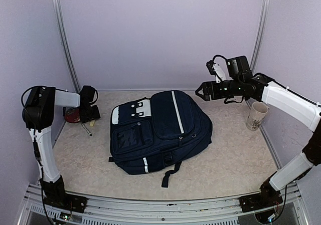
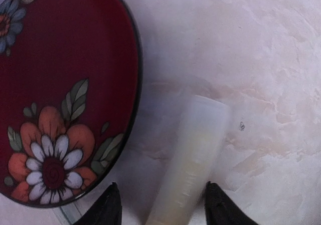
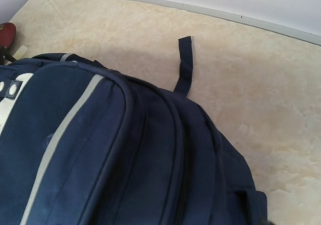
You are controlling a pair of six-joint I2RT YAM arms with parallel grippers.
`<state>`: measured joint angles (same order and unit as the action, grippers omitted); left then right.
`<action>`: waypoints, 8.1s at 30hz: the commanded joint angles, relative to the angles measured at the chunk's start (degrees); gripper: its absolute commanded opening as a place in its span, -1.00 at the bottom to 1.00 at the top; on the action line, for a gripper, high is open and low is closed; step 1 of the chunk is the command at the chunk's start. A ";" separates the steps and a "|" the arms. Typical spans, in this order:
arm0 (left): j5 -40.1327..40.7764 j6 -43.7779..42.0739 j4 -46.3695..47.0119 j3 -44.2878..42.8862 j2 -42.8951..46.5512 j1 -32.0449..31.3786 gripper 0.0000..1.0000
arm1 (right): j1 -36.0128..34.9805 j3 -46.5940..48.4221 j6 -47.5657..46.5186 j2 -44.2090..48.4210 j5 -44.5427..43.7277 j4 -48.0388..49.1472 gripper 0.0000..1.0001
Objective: Pack the student bag
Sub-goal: Pick up the pen at the center of the board, then pass from the left arm to the right, then place the pen in the upper front pocket of the bag, then pick up the pen at the center of the board, then pass from the left arm to the right, then place the pen in the upper front pocket of the bag.
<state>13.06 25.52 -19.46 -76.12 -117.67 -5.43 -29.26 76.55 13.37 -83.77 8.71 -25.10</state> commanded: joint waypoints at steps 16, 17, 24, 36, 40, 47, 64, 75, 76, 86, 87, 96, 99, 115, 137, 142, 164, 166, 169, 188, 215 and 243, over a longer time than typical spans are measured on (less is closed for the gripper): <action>6.97 -1.83 0.79 1.98 18.12 -9.27 -1.00 | -0.36 -3.27 0.46 7.54 9.71 7.63 0.62; 8.98 -3.34 2.12 1.98 20.65 -12.04 -1.00 | -0.36 -4.22 0.82 8.53 13.01 10.45 0.62; 22.12 -25.09 29.64 8.54 35.38 -40.54 -1.00 | -1.79 -11.28 11.10 11.94 29.74 37.18 0.56; 32.54 -52.71 55.67 9.40 28.20 -64.95 -1.00 | -12.21 -3.59 6.99 3.53 25.99 36.62 0.68; 31.53 -53.44 56.96 8.93 26.79 -66.34 -1.00 | -12.38 -3.26 7.74 1.85 24.51 36.07 0.63; 31.25 -54.25 57.00 9.57 26.43 -66.82 -1.00 | -12.40 -3.93 7.55 2.57 24.32 37.10 -0.83; 20.81 -2.57 2.23 3.89 25.71 -35.37 0.98 | 12.04 -18.87 18.78 12.11 20.29 27.61 -1.00; 2.84 5.80 11.48 23.70 24.63 -21.10 0.97 | 10.66 -22.33 27.58 0.50 31.70 42.90 -1.00; 2.21 5.70 11.58 23.42 23.41 -21.22 0.97 | 9.93 -21.71 27.37 -0.22 31.72 42.93 -1.00; 1.62 4.37 11.51 18.01 15.19 -25.22 0.97 | 4.75 -20.98 31.87 -5.76 34.06 49.89 -1.00; 1.64 4.18 11.50 17.70 15.18 -25.38 0.97 | 4.27 -21.00 32.62 -6.72 34.24 50.62 -1.00; 4.85 1.80 9.05 16.19 20.50 -24.02 0.98 | 1.60 -17.38 33.86 -14.94 34.87 47.50 -1.00; 8.36 1.45 7.44 16.37 23.47 -22.83 0.97 | 1.64 -15.71 30.51 -15.65 33.75 41.56 -0.85; 16.30 19.89 -2.13 20.75 24.65 -8.66 0.98 | 1.56 1.81 4.06 -9.71 12.44 6.11 1.00; 12.12 22.47 -1.54 19.88 10.43 -1.34 -0.31 | 1.57 -4.84 4.63 0.89 0.14 8.37 1.00; 8.23 21.73 0.30 22.40 11.85 -0.35 -1.00 | 1.56 -5.33 4.40 3.04 -1.10 8.51 1.00; 42.77 -19.87 38.51 20.22 41.48 -53.95 -1.00 | -0.62 -12.91 16.64 4.05 37.33 43.36 0.97; 38.68 -24.85 45.95 21.63 41.73 -58.08 -1.00 | -4.18 -9.89 15.07 2.21 37.02 43.87 0.97; 36.17 -28.85 50.34 20.72 39.98 -62.21 -1.00 | -7.81 -8.10 14.70 1.25 35.36 47.20 0.97; 34.48 -35.67 53.72 17.50 33.73 -68.34 -1.00 | -13.02 1.98 16.60 -10.75 35.58 47.61 0.07; 27.77 -4.25 14.02 14.20 35.83 -44.96 0.98 | 15.04 -19.12 27.07 9.53 25.25 40.50 -1.00; 5.86 11.59 10.01 24.99 19.05 -23.92 0.91 | 2.50 -24.69 45.92 -9.43 30.72 65.94 -1.00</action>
<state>21.19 37.47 -11.97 -49.98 -98.10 -28.23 -23.68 48.25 58.28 -89.84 36.62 38.57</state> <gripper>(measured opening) 0.955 0.078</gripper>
